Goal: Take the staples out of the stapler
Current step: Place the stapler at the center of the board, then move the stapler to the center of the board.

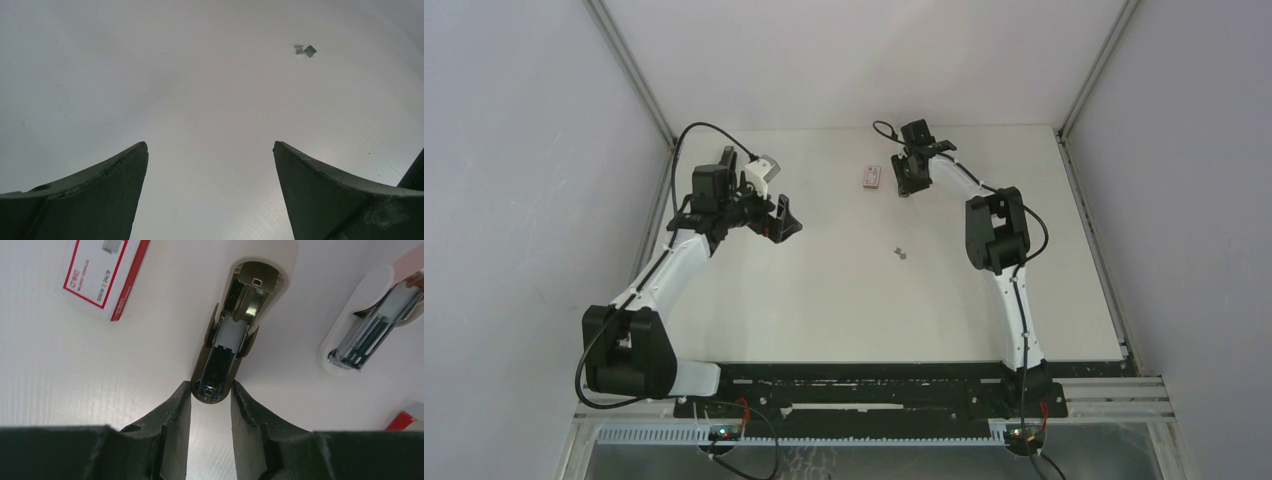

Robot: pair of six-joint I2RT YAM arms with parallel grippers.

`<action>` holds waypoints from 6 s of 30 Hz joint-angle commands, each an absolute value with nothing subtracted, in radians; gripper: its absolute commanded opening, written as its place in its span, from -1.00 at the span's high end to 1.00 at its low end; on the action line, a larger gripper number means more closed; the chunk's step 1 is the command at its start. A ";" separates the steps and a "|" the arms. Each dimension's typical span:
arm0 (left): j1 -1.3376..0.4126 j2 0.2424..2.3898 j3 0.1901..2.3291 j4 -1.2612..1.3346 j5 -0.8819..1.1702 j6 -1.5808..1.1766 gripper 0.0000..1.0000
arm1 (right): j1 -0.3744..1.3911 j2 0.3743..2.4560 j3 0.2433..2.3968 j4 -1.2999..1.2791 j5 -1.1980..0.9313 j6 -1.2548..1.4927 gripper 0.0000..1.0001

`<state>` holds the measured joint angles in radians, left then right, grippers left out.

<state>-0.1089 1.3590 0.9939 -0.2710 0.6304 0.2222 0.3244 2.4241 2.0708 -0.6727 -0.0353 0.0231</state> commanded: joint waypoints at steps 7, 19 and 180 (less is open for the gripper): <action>-0.104 1.330 0.995 -0.239 0.631 0.247 -0.99 | 0.288 2.501 2.242 -0.704 0.003 0.046 0.39; -0.103 1.339 0.996 -0.241 0.628 0.250 -0.99 | 0.281 2.563 2.333 -0.711 0.010 0.047 0.37; -0.299 1.781 1.260 -0.379 -0.062 -0.376 -0.07 | 0.382 1.697 1.491 -0.592 -0.196 -0.147 -1.00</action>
